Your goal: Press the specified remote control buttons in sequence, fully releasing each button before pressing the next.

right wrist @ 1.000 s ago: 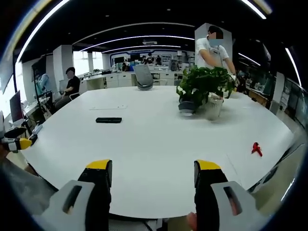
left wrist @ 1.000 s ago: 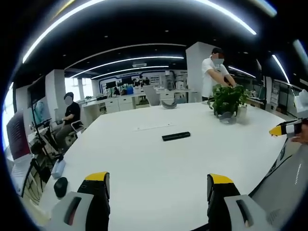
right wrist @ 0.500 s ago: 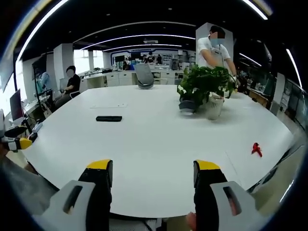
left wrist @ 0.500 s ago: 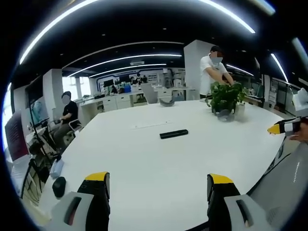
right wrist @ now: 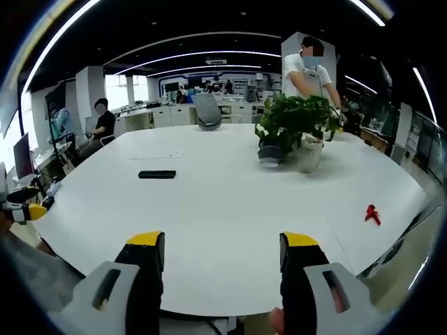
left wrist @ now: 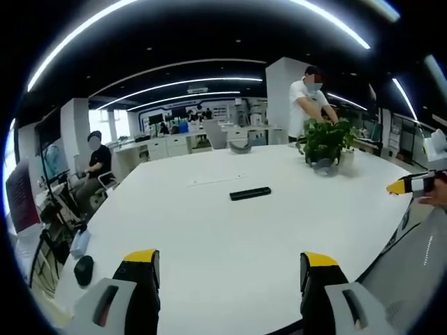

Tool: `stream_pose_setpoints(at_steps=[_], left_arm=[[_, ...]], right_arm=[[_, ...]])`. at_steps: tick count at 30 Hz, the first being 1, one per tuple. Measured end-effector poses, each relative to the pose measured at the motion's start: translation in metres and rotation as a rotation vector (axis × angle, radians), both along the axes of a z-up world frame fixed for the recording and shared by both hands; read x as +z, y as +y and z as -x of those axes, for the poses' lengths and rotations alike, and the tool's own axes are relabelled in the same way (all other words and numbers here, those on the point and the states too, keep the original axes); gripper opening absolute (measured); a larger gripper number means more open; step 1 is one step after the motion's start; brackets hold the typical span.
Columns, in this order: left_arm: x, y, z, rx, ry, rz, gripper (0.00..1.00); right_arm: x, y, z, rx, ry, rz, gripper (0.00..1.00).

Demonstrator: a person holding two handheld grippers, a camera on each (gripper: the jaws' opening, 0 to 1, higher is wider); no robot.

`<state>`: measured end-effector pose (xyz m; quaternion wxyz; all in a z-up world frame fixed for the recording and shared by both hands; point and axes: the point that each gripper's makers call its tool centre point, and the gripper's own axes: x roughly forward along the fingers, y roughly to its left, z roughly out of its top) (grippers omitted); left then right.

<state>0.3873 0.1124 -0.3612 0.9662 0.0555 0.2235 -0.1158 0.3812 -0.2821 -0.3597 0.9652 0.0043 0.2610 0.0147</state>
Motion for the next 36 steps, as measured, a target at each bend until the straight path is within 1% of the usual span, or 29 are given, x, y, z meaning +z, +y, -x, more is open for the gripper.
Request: stream_pose_setpoints(at_steps=[7,10,13,17,19,21,23,26,28,33,36], left_arm=[[0.002,-0.001,0.001,-0.003,-0.001,0.003,0.86],[0.006,0.001,0.001,0.012,-0.013,0.009,0.84],[0.009,-0.002,0.001,0.008,-0.013,0.028,0.84],[0.012,-0.003,0.001,0.003,-0.013,0.029,0.84],[0.014,-0.004,0.001,-0.007,-0.008,0.041,0.84],[0.016,-0.004,-0.001,-0.018,-0.008,0.029,0.84],[0.016,-0.007,-0.004,-0.048,-0.004,0.016,0.84],[0.018,-0.007,-0.01,-0.065,-0.003,-0.018,0.83],[0.02,-0.008,-0.014,-0.076,-0.005,-0.023,0.83],[0.031,-0.015,-0.035,-0.138,-0.004,-0.039,0.82],[0.031,-0.018,-0.048,-0.175,-0.003,-0.062,0.81]], right_arm=[[0.0,0.002,0.0,0.009,0.005,0.001,0.69],[-0.001,0.002,0.0,0.011,0.007,0.0,0.69],[-0.001,0.003,0.0,0.014,0.006,-0.002,0.69],[-0.002,0.003,0.0,0.017,0.011,-0.002,0.69],[-0.002,0.003,0.0,0.017,0.012,-0.001,0.69],[-0.002,0.003,0.0,0.017,0.014,-0.002,0.69],[-0.002,0.003,0.0,0.018,0.015,-0.002,0.69],[-0.003,0.003,0.0,0.023,0.022,0.003,0.69],[-0.003,0.004,0.0,0.024,0.022,0.007,0.69],[-0.004,0.005,0.0,0.032,0.029,0.011,0.68],[-0.005,0.006,0.0,0.037,0.032,0.017,0.68]])
